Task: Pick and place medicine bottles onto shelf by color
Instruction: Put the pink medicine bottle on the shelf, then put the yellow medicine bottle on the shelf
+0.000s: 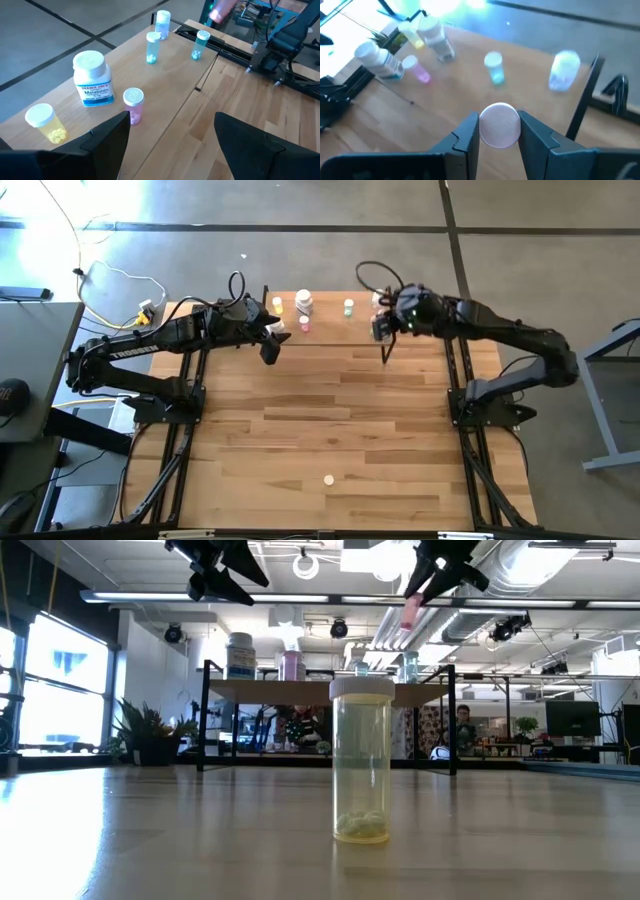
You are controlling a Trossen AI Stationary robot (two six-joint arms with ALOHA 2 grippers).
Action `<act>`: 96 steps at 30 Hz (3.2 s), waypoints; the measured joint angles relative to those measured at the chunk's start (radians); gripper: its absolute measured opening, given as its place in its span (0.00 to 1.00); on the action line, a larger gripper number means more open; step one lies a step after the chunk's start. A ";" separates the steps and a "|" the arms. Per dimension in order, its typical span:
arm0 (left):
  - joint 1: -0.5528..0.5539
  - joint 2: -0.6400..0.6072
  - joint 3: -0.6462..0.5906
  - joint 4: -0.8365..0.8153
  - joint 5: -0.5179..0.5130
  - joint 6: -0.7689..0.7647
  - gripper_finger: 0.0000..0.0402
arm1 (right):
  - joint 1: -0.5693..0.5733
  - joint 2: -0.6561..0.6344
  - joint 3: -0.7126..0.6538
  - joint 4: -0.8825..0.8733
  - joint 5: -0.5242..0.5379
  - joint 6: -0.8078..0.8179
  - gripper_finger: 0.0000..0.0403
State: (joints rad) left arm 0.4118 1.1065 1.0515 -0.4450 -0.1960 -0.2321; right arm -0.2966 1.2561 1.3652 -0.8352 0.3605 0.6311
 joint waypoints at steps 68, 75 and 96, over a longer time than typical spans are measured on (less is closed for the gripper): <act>0.000 0.000 0.000 -0.001 0.002 -0.001 0.70 | -0.286 0.237 0.016 -0.067 -0.199 -0.351 0.37; -0.008 0.000 0.000 0.000 0.041 -0.002 0.70 | -0.286 0.198 0.016 -0.064 -0.178 -0.315 0.38; -0.318 0.141 0.001 0.157 0.107 0.113 0.70 | -0.123 -0.005 0.016 -0.018 -0.176 -0.089 0.38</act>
State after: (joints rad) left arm 0.0934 1.2474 1.0527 -0.2879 -0.0889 -0.1196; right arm -0.4194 1.2509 1.3808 -0.8531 0.1844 0.5423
